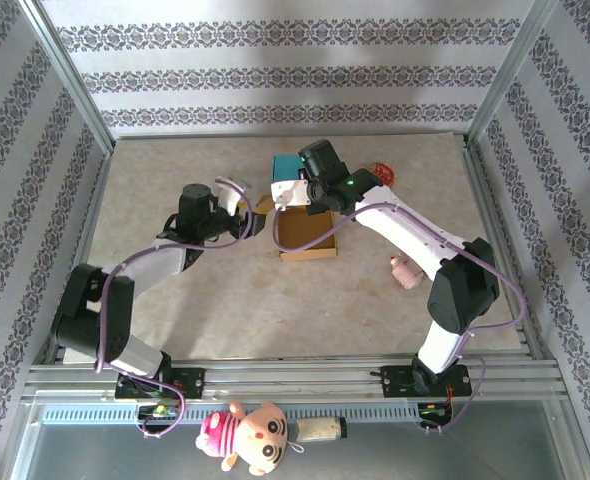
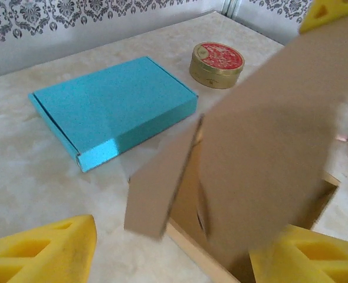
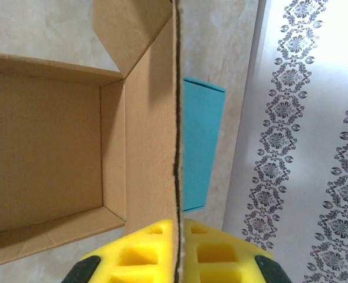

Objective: Fold the paper box

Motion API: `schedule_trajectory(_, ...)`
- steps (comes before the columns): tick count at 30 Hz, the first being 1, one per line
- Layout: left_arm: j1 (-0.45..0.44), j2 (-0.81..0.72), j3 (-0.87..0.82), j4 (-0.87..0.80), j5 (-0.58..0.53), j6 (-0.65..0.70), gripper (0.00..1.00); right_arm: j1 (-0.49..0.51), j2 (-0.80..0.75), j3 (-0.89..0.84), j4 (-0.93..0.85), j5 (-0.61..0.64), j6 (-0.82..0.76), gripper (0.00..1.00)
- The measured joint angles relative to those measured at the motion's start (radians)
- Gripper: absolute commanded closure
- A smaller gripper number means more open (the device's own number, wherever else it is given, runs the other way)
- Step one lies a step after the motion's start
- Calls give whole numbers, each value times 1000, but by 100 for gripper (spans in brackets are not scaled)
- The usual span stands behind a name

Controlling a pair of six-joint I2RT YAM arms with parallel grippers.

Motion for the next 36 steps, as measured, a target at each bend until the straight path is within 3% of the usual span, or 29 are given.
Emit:
schedule_trajectory(5, 0, 92, 52, 33, 27, 8, 76, 0, 0, -5, 6, -4, 1, 94)
schedule_trajectory(9, 0, 94, 53, 38, 31, -8, 92, 0, -6, -31, 45, -5, 16, 77)
schedule_trajectory(11, 0, 87, 53, 36, 31, -8, 98, 0, -17, -56, 71, -5, 31, 63)
schedule_trajectory(14, 0, 74, 53, 24, 32, -2, 100, 7, -41, -92, 107, -10, 82, 35)
schedule_trajectory(17, 0, 74, 53, 20, 33, 2, 100, 18, -68, -119, 142, -16, 186, 17)
schedule_trajectory(19, 0, 74, 54, 17, 33, 2, 100, 19, -92, -137, 158, -16, 278, 9)
schedule_trajectory(25, 0, 74, 75, 3, 52, 5, 100, -8, -200, -194, 158, -32, 582, 3)
schedule_trajectory(32, 0, 74, 97, -33, 58, 21, 100, -201, -311, -253, 149, -237, 910, 2)
schedule_trajectory(36, 0, 74, 130, -87, 59, 24, 100, -228, -317, -282, 141, -312, 980, 2)
